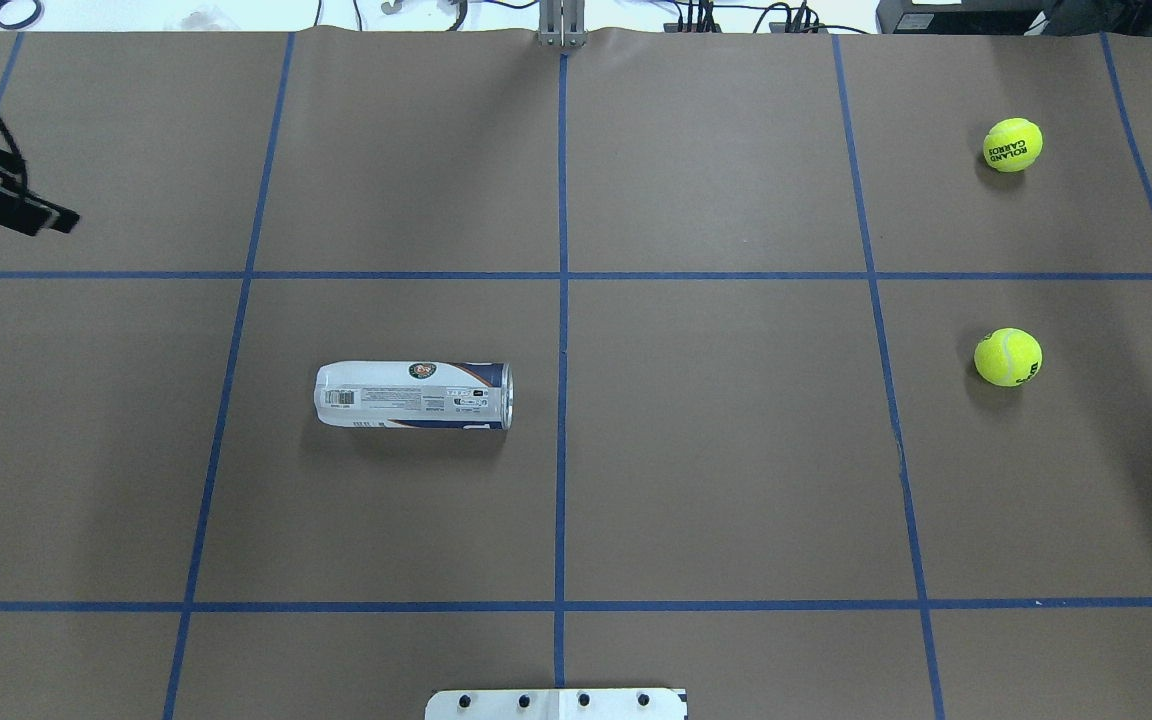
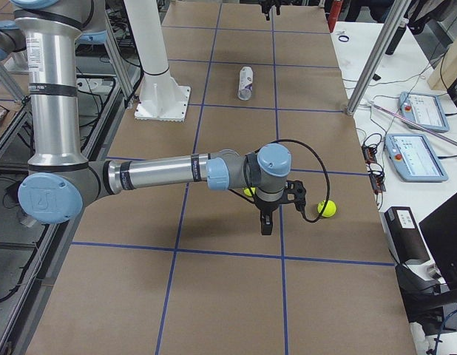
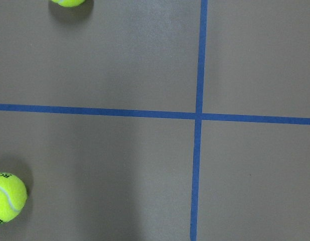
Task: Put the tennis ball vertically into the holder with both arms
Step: 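Reach the left gripper down to the clear holder lying on its side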
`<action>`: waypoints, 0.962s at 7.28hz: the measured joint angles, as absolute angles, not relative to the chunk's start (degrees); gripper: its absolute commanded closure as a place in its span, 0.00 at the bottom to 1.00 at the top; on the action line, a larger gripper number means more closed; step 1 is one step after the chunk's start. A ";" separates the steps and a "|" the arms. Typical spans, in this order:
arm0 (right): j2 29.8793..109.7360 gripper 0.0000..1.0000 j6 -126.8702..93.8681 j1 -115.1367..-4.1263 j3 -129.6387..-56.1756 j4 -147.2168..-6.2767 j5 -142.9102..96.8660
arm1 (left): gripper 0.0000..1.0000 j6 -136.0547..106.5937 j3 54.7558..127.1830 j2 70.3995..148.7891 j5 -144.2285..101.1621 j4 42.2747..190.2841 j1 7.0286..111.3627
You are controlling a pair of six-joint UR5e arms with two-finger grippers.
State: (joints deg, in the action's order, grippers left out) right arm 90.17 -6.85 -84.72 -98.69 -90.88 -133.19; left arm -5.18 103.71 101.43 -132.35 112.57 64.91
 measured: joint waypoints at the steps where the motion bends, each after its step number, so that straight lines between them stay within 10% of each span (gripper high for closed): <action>1: 90.18 0.00 -6.86 -84.71 -98.77 -90.90 -133.29 | 0.05 -6.78 103.84 105.55 -131.98 112.59 59.49; 7: 90.18 0.00 -6.86 -84.49 -97.98 -91.09 -133.24 | 0.01 2.79 103.24 122.01 -111.71 105.48 35.55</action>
State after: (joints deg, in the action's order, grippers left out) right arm 90.18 -6.86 -84.49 -97.98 -91.09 -133.24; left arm 2.79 103.24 122.01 -111.71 105.48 35.55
